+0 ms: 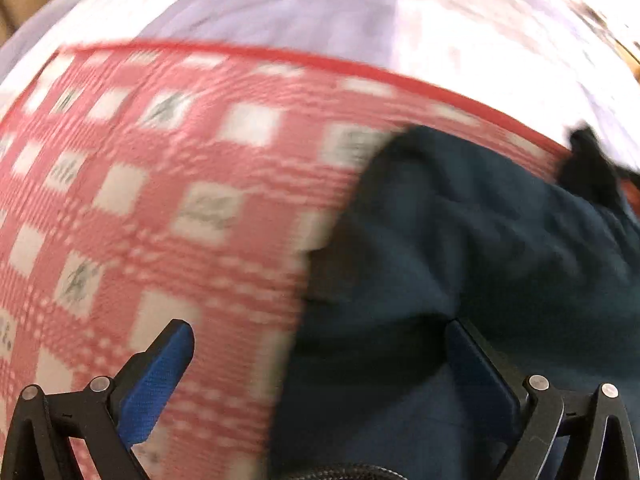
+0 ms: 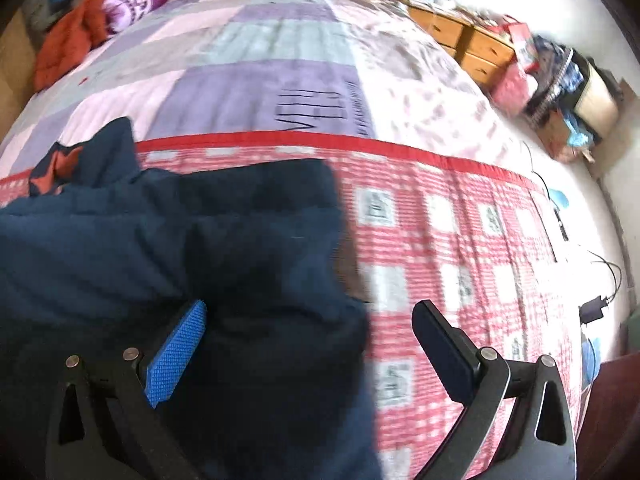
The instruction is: Fold large clothes
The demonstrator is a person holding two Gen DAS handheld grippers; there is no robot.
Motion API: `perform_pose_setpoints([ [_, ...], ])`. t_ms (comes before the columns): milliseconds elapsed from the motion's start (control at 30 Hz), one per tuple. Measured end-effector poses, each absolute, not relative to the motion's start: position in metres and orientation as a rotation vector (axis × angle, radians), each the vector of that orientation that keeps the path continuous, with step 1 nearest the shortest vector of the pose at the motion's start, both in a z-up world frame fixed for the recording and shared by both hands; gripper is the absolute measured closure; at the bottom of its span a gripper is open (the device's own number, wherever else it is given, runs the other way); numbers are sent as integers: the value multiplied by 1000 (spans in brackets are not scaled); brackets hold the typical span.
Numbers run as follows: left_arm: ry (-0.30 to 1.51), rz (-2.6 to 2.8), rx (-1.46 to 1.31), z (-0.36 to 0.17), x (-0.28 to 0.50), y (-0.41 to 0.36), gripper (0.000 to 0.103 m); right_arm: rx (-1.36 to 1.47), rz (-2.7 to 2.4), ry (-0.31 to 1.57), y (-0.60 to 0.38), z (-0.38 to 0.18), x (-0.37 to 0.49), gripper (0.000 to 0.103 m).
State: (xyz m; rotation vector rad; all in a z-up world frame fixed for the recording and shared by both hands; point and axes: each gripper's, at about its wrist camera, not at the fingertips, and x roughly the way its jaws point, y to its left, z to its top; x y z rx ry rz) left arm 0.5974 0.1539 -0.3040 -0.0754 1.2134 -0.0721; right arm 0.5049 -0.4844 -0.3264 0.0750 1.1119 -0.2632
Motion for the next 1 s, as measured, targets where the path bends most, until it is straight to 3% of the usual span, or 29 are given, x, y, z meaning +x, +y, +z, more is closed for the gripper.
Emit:
perform_pose_setpoints([
  [233,1141,-19,-63,-268,567,179,1,50,-333,1014,-486,-288,469,0],
  [400,1008,-298,73,-233,458,88,1,-55,-61,893,-377,-265,403,0],
  [633,1024,-481,136,-272,360,5,0,-240,149,956,-261,-318,352,0],
  [733,1001,-477,189,-290,355,31,0,-298,78,944,-299,-333,339,0],
  [1000,1060,-214,223,-300,382,145,0,-114,-398,1071,-500,-329,289,1],
])
